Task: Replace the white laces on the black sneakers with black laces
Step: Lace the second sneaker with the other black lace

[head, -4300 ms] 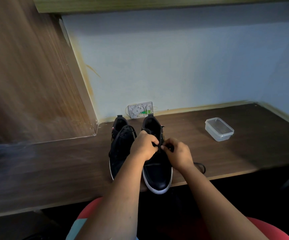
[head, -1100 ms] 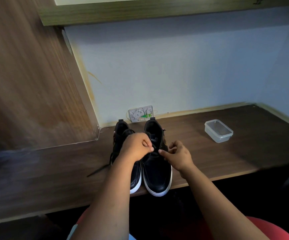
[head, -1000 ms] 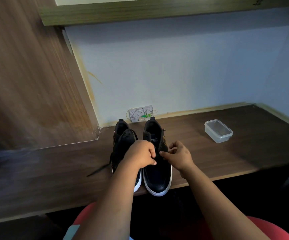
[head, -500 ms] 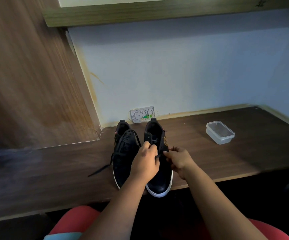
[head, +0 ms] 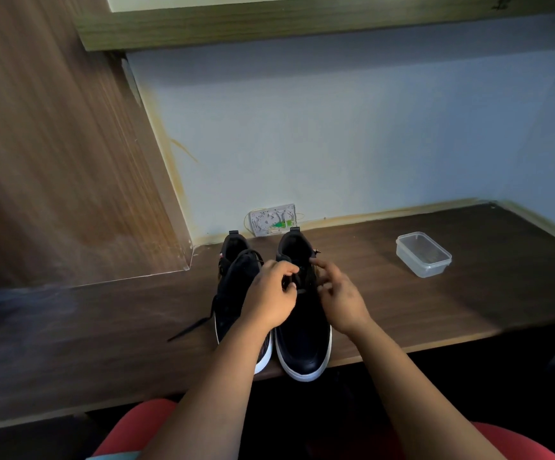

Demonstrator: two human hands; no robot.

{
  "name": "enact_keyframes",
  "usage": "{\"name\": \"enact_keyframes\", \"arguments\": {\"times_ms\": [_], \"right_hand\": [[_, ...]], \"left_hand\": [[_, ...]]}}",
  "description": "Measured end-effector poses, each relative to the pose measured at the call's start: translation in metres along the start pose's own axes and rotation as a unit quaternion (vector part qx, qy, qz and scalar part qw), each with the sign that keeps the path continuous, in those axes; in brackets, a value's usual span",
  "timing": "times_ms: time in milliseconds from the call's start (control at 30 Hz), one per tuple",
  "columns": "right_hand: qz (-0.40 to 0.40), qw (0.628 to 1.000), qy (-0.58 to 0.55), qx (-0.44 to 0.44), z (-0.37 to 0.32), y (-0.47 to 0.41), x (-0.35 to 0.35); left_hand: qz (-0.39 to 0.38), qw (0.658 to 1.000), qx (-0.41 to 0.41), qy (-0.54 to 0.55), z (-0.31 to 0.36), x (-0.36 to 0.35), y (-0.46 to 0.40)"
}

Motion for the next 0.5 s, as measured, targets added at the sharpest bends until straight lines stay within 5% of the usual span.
{"name": "enact_keyframes", "arguments": {"times_ms": [100,200,300,500], "right_hand": [[-0.031,0.984,0.151,0.089,-0.011,0.000,0.002],[-0.060,0.972,0.213,0.081,-0.007,0.000,0.005],[-0.053,0.969,0.223,0.097,-0.005,0.000,0.008],[0.048,0.993,0.091,0.055,-0.006,0.001,0.027]], "left_hand": [[-0.011,0.998,-0.027,-0.055,0.007,0.006,-0.010],[-0.111,0.987,-0.013,-0.118,0.008,-0.003,-0.017],[-0.169,0.970,-0.028,-0.175,0.010,-0.010,-0.024],[-0.140,0.988,-0.044,-0.043,0.010,0.002,-0.033]]}}
Point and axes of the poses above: each hand's wrist, its own y-axis away from the middle knuckle, its own x-axis out of the back of the hand, z = x × y, the point moved 4 cm from there along -y, towards the middle knuckle, and after that the axes turned 10 degrees about -z, right-handed, at the moved point
